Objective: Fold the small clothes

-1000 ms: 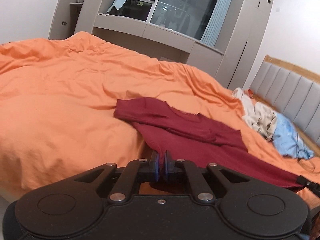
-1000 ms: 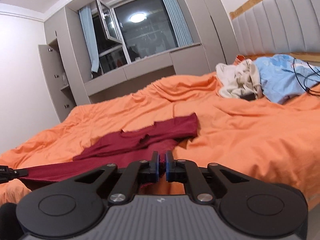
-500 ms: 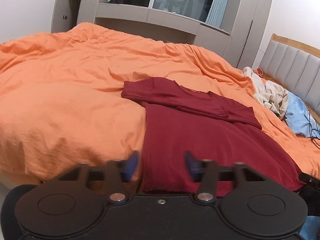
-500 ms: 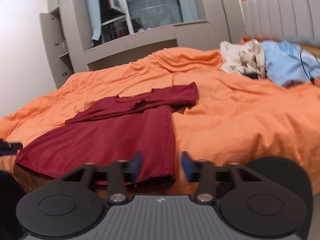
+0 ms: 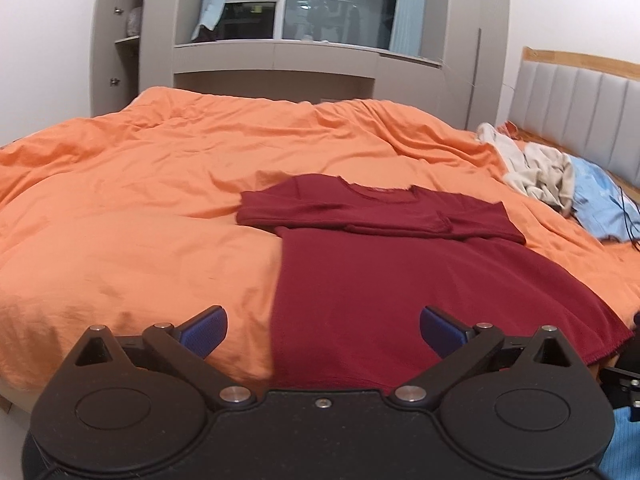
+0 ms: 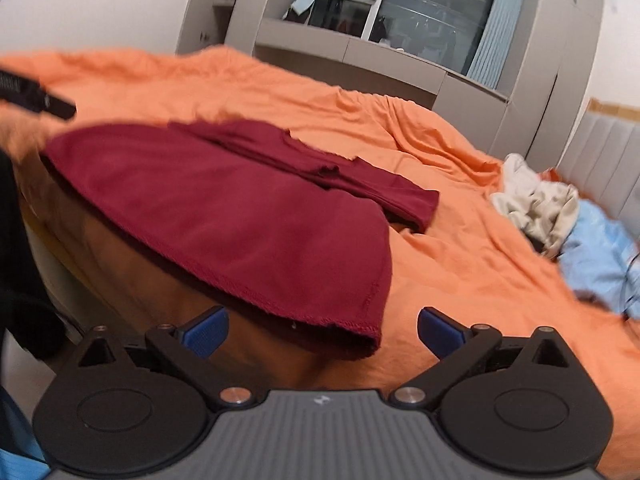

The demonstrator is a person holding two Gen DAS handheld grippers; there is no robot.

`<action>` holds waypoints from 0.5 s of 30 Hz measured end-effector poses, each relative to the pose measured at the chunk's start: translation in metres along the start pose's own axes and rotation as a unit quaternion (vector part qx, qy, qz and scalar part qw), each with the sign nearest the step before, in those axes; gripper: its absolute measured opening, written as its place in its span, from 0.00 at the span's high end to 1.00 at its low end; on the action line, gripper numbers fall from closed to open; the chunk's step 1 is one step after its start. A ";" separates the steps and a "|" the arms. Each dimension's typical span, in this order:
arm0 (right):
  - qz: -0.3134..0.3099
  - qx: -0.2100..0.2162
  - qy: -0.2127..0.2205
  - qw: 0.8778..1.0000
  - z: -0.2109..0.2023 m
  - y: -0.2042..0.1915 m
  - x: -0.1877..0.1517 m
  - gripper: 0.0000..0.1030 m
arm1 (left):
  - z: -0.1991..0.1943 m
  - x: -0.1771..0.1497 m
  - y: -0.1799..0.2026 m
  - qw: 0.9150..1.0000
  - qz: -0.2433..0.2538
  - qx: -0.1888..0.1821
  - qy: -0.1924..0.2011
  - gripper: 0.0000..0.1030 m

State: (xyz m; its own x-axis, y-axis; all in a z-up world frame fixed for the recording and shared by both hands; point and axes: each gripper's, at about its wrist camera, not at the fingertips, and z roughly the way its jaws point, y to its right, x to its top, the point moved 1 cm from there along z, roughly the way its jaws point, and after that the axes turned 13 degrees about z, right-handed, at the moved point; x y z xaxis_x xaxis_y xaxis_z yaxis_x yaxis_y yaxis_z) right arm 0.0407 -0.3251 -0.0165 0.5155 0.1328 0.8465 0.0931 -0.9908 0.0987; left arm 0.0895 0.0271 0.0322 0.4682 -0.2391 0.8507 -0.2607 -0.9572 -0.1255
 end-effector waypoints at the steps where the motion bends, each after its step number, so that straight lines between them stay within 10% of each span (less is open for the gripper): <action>1: -0.012 -0.008 -0.002 1.000 0.002 -0.004 -0.001 0.00 | 0.001 0.000 0.002 1.000 0.004 -0.003 -0.001 0.01; 8: -0.136 -0.085 0.038 0.986 0.014 -0.035 -0.010 0.05 | 0.004 0.003 0.022 0.999 0.044 -0.018 0.001 0.01; 13: -0.153 -0.041 0.074 0.985 0.002 -0.042 -0.011 0.52 | -0.003 0.000 0.042 0.994 0.101 -0.031 0.018 0.00; 15: -0.137 -0.025 0.076 0.987 0.000 -0.039 -0.008 0.54 | -0.005 -0.004 0.051 0.991 0.127 -0.039 0.026 0.00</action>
State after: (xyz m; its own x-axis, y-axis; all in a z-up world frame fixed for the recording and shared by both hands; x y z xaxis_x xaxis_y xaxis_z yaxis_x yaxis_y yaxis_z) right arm 0.0328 -0.2876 -0.0269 0.3433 0.3948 0.8522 0.1678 -0.9186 0.3579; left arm 0.0701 -0.0197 0.0256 0.3367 -0.4593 0.8220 -0.4288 -0.8520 -0.3005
